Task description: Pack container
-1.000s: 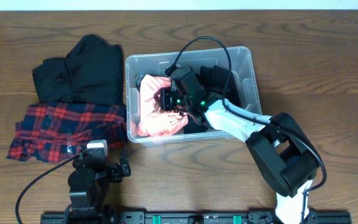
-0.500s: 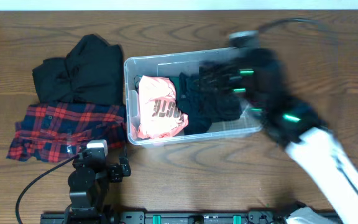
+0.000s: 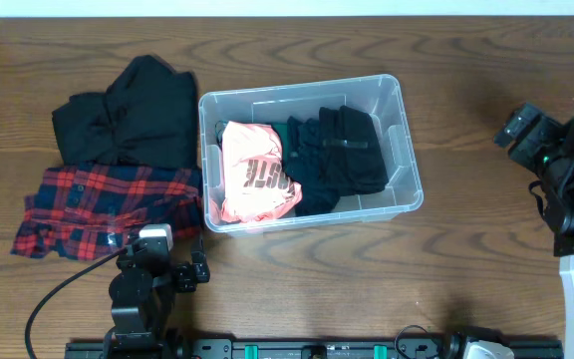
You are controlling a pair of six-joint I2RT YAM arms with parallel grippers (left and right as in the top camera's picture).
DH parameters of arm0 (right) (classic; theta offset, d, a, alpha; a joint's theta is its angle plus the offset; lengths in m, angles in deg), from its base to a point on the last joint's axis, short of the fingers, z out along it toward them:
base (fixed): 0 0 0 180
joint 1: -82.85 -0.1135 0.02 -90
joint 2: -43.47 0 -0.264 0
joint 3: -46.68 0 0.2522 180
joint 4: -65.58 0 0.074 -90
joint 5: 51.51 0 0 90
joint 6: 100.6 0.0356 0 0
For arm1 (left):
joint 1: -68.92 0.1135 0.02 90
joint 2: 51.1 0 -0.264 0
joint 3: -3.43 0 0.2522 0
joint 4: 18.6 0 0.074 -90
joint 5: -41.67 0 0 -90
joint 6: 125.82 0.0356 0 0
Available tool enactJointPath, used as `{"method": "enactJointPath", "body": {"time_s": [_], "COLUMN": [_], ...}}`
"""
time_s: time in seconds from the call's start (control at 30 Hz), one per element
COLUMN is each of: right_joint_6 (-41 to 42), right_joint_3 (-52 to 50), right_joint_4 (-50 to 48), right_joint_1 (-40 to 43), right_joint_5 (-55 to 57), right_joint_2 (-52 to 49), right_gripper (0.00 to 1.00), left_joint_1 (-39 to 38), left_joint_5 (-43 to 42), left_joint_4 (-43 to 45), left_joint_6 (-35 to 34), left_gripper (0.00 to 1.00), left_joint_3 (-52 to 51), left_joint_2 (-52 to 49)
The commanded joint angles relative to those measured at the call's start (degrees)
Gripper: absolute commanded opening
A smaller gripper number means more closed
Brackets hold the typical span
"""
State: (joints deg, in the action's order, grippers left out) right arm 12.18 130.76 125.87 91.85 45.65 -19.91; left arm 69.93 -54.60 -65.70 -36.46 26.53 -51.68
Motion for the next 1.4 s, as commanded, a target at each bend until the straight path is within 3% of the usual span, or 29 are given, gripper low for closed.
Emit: {"method": "enactJointPath", "body": {"time_s": [0.0, 1.23, 1.37], "right_joint_6": [-0.55, -0.59, -0.57], "right_joint_3": [-0.26, -0.26, -0.26], "right_joint_4": [0.44, 3.08, 3.08], "right_joint_1": [0.35, 0.35, 0.35], "right_joint_5": [-3.15, -3.10, -3.10], "right_joint_2": [0.00, 0.00, 0.00], "right_gripper": [0.99, 0.99, 0.99], "left_joint_1": [-0.20, -0.20, -0.20], "left_joint_5": [-0.42, -0.46, -5.29], "left_joint_4": [0.07, 0.28, 0.24], "left_joint_6": [-0.48, -0.52, -2.71], "left_gripper": [0.98, 0.98, 0.98], "left_joint_3": [-0.61, -0.61, -0.59], "left_joint_2": [0.39, 0.39, 0.39]}}
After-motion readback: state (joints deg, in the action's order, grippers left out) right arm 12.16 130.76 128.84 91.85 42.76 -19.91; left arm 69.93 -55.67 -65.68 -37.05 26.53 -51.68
